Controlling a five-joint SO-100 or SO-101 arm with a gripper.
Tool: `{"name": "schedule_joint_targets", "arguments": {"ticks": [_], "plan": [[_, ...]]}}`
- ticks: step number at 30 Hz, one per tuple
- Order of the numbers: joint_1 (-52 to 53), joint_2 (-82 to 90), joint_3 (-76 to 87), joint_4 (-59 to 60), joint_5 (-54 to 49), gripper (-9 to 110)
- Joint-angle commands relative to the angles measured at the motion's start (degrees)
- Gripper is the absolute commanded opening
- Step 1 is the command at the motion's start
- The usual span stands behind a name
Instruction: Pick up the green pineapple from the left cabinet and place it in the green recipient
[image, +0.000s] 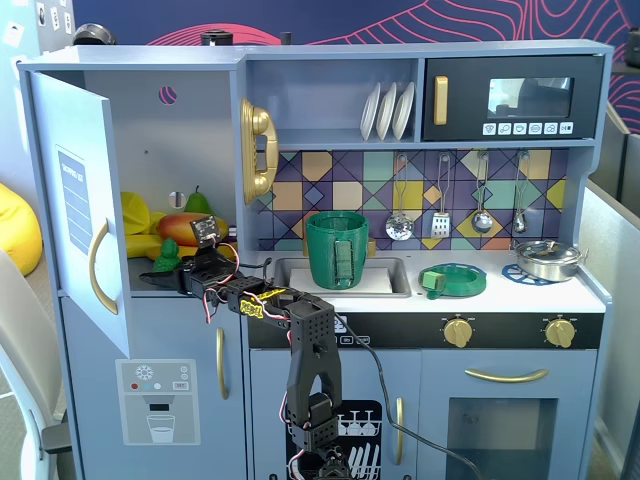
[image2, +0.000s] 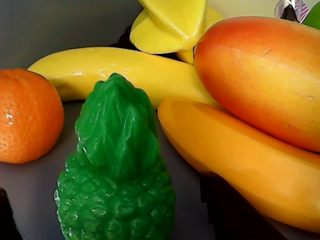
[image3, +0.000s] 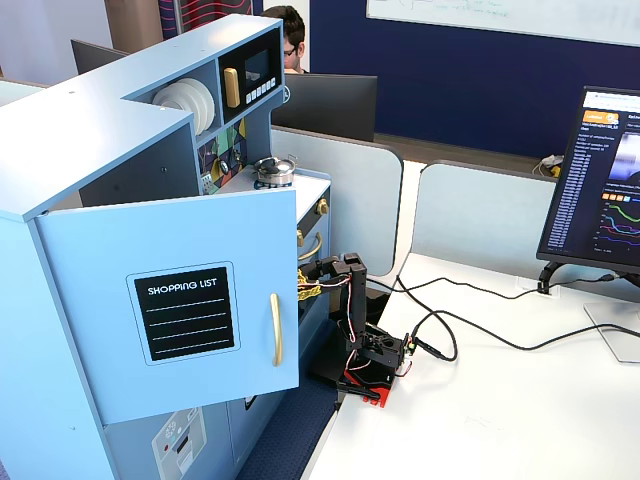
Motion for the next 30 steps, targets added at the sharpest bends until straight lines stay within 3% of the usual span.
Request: {"name": "schedule_joint_targets", "arguments": {"ticks": [1,5,6,12,20,26,30], "plan": [[-0.62,0.18,-5.01,0.88,-0.97,33],[-1.23,-0.79,-6.06,1.41,-3.43,1],[-1.41,-0.79,-6.24,1.41,-2.37,0],[-1.93,4.83,-6.06,7.65,-6.50,0],[-2.20,36.04,2.46,33.93,-20.30,0],[7.82,54.84,7.65,50.98,-23.47,0],[18.46,57.30,3.43,54.93,-20.65,0]]}}
